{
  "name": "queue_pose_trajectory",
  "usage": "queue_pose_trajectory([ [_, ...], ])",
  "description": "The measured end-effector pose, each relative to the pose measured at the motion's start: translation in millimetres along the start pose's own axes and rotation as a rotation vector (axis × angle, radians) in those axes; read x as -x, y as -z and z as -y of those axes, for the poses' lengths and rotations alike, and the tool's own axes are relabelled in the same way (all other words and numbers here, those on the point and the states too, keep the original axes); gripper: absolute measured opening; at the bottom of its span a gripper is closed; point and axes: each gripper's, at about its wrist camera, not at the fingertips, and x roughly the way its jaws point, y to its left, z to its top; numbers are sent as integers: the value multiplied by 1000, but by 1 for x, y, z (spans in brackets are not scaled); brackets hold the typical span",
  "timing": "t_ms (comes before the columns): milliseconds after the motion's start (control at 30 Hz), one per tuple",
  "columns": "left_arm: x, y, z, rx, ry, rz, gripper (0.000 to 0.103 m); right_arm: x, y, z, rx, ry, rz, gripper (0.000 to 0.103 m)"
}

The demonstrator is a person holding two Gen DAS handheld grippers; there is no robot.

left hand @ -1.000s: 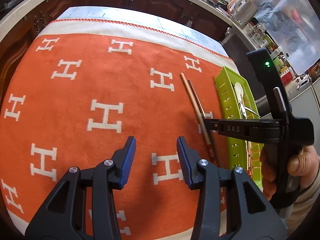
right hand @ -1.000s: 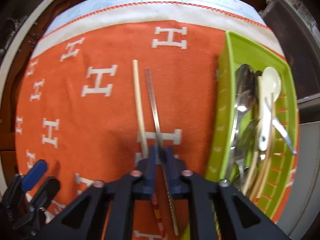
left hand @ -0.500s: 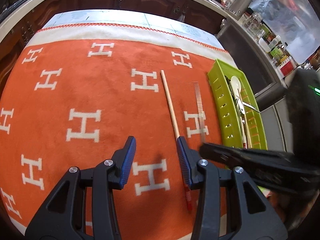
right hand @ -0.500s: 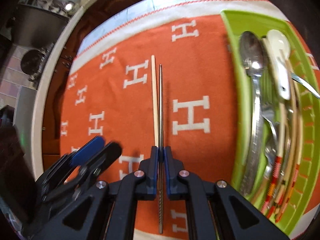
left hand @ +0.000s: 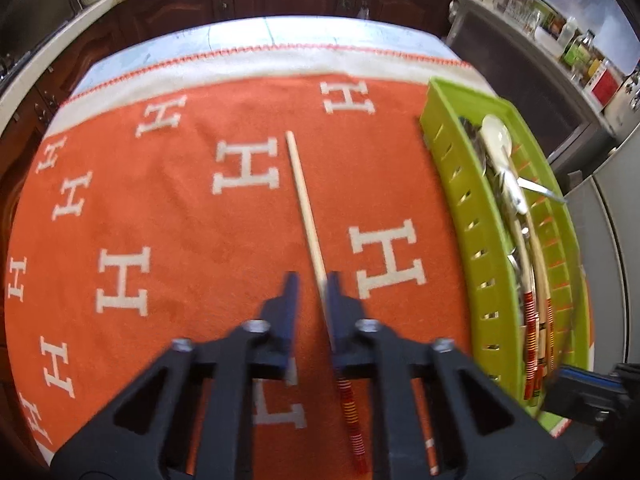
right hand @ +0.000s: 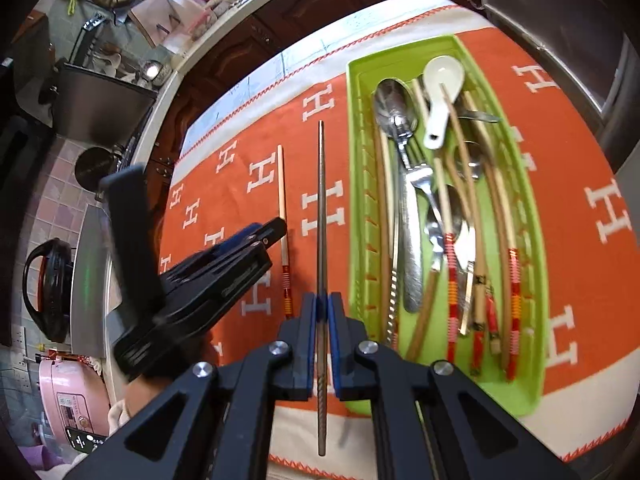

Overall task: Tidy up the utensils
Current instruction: 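Grasp the last wooden chopstick with the left tool while the right tool releases the metal chopstick into the tray, then carry the wooden chopstick into the green tray and open the left tool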

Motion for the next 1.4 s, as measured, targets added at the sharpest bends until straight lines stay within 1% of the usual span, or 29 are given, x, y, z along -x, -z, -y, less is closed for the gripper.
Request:
queue_pose_trajectory([
  [33, -1, 1, 1, -2, 5, 3, 2, 4, 1, 2, 3, -3, 11, 5],
  [67, 0, 2, 4, -15, -7, 15, 0, 7, 2, 2, 4, -6, 18, 5],
  [133, 6, 3, 9, -37, -3, 30, 0, 12, 0, 5, 3, -12, 30, 5],
  [333, 48, -1, 21, -60, 88, 80, 0, 38, -6, 14, 0, -35, 95, 5],
  [467, 85, -9, 36, -80, 167, 133, 0, 62, -15, 27, -5, -39, 155, 5],
  [533, 101, -13, 45, -101, 192, 161, 0, 74, -21, 31, -3, -37, 186, 5],
  [567, 105, -16, 48, -103, 186, 176, 0, 80, -24, 32, 1, -31, 205, 5],
  [633, 110, -19, 50, -106, 128, 224, 0, 86, -28, 34, 12, -18, 225, 5],
  [667, 108, -19, 50, -105, 102, 226, 0, 88, -32, 35, 16, -5, 229, 5],
  [800, 85, -9, 43, -94, 33, 152, 0, 88, -40, 36, 41, 34, 225, 5],
  [867, 67, -1, 39, -101, -19, 107, 5, 83, -46, 35, 66, 71, 206, 5],
  [933, 52, 5, 33, -92, -41, 69, 9, 74, -53, 33, 89, 120, 179, 6],
  [1033, 35, 12, 22, -59, -58, 18, 9, 57, -61, 32, 115, 195, 145, 6],
  [1100, 26, 15, 16, -36, -39, -6, 9, 47, -64, 33, 119, 232, 134, 6],
  [1133, 22, 15, 13, -23, -31, -24, 11, 41, -66, 35, 114, 249, 125, 8],
  [1200, 18, 14, 10, -9, -35, -38, 17, 37, -66, 38, 100, 247, 120, 16],
  [1233, 17, 14, 8, 0, -29, -37, 22, 36, -65, 40, 91, 239, 122, 22],
  [1267, 16, 14, 5, 13, -23, -33, 26, 36, -64, 41, 82, 226, 126, 24],
  [1300, 15, 14, 3, 28, -16, -25, 26, 37, -61, 43, 73, 206, 133, 24],
  [1400, 13, 15, -1, 57, -6, -3, 26, 38, -53, 45, 69, 186, 146, 24],
])
